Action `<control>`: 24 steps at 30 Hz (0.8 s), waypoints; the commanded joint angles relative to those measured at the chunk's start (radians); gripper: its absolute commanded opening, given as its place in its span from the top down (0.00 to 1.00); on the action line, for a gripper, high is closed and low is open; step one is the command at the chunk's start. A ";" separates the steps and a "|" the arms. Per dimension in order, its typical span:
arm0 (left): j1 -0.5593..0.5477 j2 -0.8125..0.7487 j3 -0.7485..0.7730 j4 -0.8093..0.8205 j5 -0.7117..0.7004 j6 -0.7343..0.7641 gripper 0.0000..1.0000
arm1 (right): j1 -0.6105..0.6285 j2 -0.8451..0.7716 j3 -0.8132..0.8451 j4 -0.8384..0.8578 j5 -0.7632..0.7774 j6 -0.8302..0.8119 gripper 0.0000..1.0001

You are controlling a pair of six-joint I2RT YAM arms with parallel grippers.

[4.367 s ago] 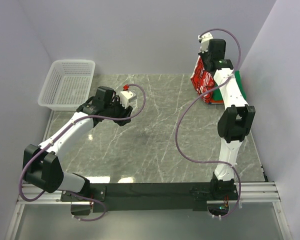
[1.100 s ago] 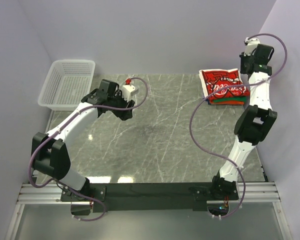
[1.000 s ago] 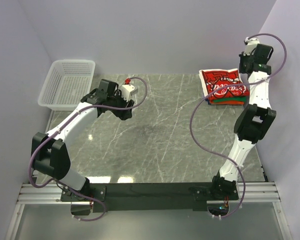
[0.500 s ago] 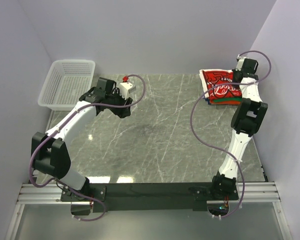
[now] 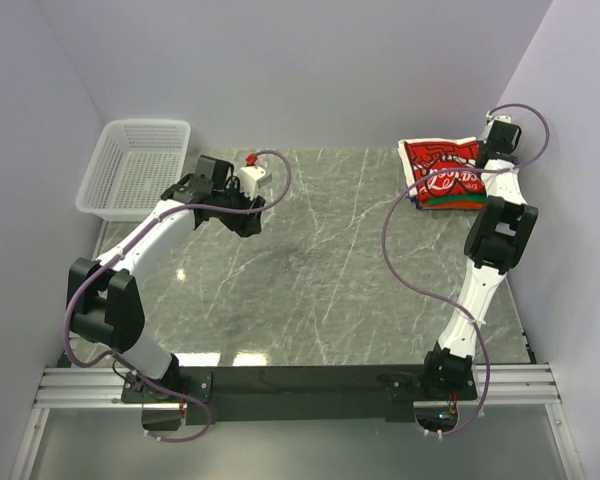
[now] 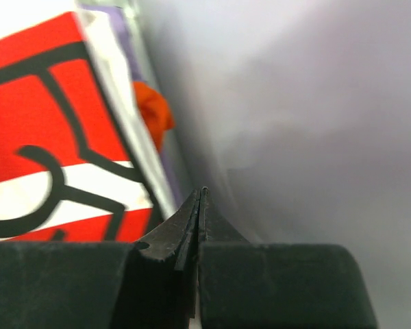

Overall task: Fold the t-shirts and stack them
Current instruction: Neatly place the folded tshirt to the corner

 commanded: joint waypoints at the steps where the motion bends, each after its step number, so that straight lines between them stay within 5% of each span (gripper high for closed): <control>1: 0.006 -0.006 0.066 -0.006 0.025 0.004 0.43 | -0.014 0.011 0.042 0.005 0.069 -0.034 1.00; 7: 0.010 -0.030 0.070 -0.020 0.025 -0.003 0.43 | -0.025 -0.178 -0.119 0.047 0.049 -0.026 1.00; 13: 0.012 -0.056 0.048 -0.012 0.038 -0.007 0.43 | -0.020 -0.331 -0.231 0.057 -0.128 0.011 0.98; 20: 0.013 -0.039 0.051 -0.003 0.044 -0.008 0.43 | 0.021 -0.099 0.171 -0.145 -0.242 0.068 1.00; 24: 0.018 -0.018 0.060 -0.001 0.051 -0.011 0.44 | 0.055 -0.020 0.202 -0.077 -0.232 0.046 1.00</control>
